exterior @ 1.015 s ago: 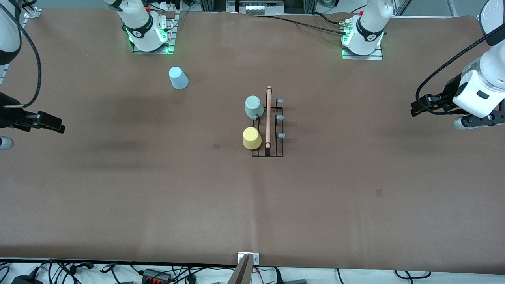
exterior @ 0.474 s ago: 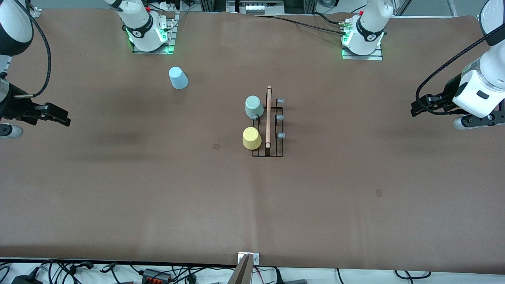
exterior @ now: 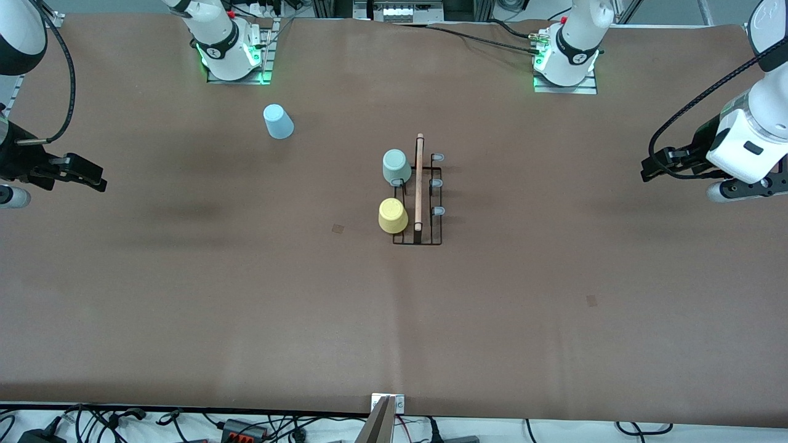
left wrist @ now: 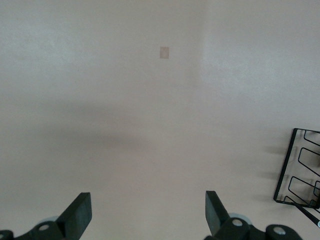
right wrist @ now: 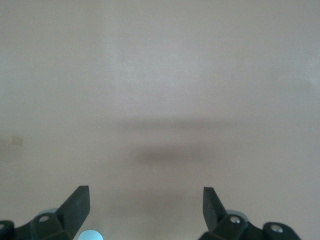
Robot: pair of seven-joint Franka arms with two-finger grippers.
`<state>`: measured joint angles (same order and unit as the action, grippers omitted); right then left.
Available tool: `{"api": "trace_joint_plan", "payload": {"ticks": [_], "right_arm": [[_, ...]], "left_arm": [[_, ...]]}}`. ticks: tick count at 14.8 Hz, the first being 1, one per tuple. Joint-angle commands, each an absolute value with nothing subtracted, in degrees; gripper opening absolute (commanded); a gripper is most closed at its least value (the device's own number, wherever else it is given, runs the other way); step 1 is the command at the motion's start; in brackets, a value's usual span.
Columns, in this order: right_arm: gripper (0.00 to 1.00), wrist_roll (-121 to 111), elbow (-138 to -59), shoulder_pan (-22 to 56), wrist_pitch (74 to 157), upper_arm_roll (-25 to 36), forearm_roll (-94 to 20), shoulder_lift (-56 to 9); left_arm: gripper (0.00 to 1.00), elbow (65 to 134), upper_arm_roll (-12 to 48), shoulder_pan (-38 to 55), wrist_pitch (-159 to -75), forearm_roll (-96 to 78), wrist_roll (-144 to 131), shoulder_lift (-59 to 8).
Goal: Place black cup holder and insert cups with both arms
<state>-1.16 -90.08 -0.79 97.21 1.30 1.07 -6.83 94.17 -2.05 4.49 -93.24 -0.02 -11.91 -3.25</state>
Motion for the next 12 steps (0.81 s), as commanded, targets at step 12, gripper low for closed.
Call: {"api": "trace_joint_plan", "payload": {"ticks": [12], "right_arm": [[1.0, -1.76, -91.67, -0.7, 96.33, 1.41, 0.88, -4.83]], "left_arm": [[1.0, 94.75, -2.02, 4.22, -93.6, -1.05, -10.28, -2.02]]}}
